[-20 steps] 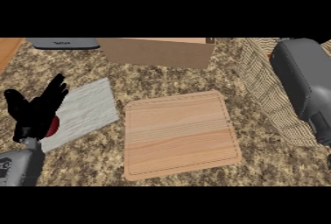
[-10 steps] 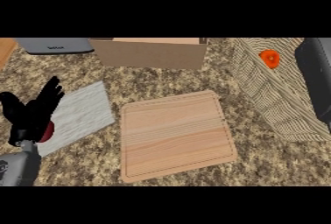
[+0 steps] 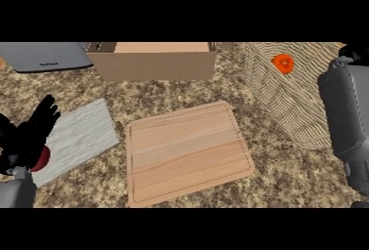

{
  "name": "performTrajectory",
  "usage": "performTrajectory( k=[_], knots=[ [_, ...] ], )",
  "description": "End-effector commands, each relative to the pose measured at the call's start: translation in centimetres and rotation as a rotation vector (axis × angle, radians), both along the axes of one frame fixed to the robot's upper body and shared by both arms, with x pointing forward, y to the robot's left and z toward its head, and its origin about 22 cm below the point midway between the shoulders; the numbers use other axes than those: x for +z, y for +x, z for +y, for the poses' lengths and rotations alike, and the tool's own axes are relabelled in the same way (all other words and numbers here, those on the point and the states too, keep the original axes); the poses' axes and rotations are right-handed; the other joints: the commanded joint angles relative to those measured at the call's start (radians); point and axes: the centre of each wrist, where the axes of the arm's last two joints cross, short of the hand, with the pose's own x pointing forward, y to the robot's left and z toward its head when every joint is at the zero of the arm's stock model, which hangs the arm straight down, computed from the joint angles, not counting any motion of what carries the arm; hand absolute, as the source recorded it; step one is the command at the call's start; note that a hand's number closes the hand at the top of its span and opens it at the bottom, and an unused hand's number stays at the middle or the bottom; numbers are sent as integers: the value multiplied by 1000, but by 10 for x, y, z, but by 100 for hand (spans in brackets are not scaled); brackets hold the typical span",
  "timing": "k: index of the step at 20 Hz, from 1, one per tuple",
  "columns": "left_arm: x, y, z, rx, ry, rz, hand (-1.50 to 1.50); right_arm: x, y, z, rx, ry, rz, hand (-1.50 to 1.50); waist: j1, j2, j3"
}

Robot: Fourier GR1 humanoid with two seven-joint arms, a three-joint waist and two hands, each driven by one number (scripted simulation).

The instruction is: Pick the squash from the cutting board and place it in the basket

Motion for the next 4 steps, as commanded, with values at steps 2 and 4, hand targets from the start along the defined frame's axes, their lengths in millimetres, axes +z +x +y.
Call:
performTrajectory(
  k=[2,4],
  knots=[
    [1,-5,6,31,14,6,0,-29,-28,13,39,132,30,-150,-39,-12,1],
    [-14,-18,7,29,-8,18,0,-39,-41,20,67,125,41,-150,-34,-11,-1]
  ],
)
